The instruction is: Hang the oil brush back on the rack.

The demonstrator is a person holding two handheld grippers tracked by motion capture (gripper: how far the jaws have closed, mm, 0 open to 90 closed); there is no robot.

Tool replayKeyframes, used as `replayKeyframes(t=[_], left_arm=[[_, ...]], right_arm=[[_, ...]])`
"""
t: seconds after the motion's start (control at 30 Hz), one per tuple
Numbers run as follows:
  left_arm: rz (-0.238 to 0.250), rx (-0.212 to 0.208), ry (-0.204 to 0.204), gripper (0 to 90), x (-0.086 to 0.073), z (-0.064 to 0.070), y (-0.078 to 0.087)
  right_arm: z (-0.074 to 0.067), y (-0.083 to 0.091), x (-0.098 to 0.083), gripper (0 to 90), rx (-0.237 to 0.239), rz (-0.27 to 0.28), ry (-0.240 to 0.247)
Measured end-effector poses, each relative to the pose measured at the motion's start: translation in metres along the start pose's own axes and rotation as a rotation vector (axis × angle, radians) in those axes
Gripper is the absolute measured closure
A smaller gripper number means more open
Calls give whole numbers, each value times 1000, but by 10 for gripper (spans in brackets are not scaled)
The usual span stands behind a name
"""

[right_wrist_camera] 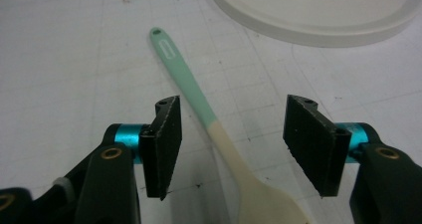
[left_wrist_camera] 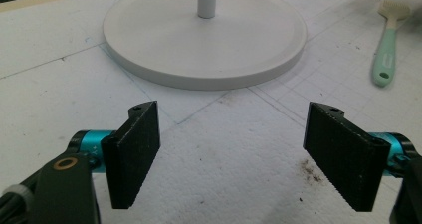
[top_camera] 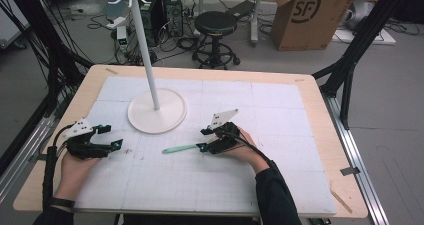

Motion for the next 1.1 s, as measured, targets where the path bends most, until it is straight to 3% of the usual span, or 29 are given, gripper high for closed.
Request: replayKeyframes(t=[0.4, 0.57, 0.6, 0.83, 1.1], left_arm=[[0, 0, -2, 231, 0, 0, 0], [-1, -1, -5, 231, 0, 0, 0], [-3, -1, -6, 230, 0, 0, 0], [-1, -2, -5, 231, 0, 1, 0], [-5, -2, -10, 232, 0, 0, 0]], right_arm=[[-3, -16, -1, 587, 17, -90, 50], [-2, -15, -1, 677, 39, -94, 42], [-2, -14, -1, 748, 45, -96, 41], [-3, -13, 1, 822, 30, -108, 43], [-1, -11, 0, 761, 20, -115, 30]])
Point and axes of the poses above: each handheld gripper's, and its own axes: y roughly backward along the jaws, x roughly out of its top, z roughly to its right, the point moved 1 cm from there along -y, roughly forward along the jaws, and after that the axes turned 10 degrees about z, right-handed, at the moved point
